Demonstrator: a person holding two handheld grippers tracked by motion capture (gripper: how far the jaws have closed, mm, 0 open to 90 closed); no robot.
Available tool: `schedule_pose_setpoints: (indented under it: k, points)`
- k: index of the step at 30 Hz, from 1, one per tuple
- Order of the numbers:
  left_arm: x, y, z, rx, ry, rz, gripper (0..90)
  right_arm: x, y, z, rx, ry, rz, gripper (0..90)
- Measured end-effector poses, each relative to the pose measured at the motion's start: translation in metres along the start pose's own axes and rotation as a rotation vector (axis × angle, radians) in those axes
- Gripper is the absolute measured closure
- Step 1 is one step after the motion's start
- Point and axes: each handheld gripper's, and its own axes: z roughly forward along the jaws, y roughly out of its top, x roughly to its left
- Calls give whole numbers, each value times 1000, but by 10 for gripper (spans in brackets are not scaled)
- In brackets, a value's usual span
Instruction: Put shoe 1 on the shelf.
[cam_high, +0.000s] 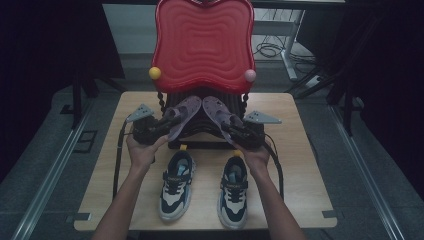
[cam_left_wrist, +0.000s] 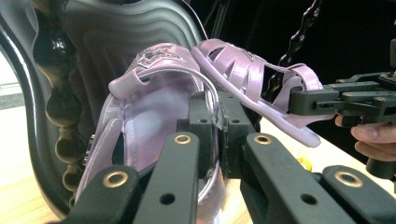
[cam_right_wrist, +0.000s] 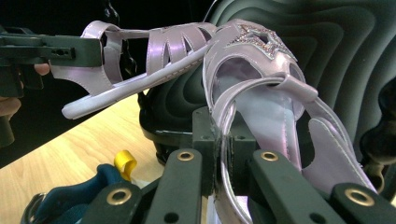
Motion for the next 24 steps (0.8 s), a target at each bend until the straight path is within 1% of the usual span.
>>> schedule_pose_setpoints:
  k: [3, 6, 8, 11, 12, 21, 24]
  points:
    - [1, 1, 3, -4, 6, 4, 861, 0, 2, 4, -5, -7, 2, 855]
    - [2, 3, 7, -5, 13, 19, 862, 0, 3, 8, -18, -17, 4, 855]
    - [2, 4, 9, -4, 18, 28, 861, -1, 3, 10, -16, -19, 10, 855]
    - [4, 5, 13, -9, 19, 27, 862, -2, 4, 12, -25, -30, 8, 855]
    - [4, 5, 14, -10, 19, 26, 862, -2, 4, 13, -24, -31, 15, 855]
    - [6, 8, 21, -20, 31, 44, 862, -4, 9, 20, -37, -58, 7, 855]
    - [6, 8, 24, -27, 38, 49, 862, -3, 10, 23, -38, -68, -5, 855]
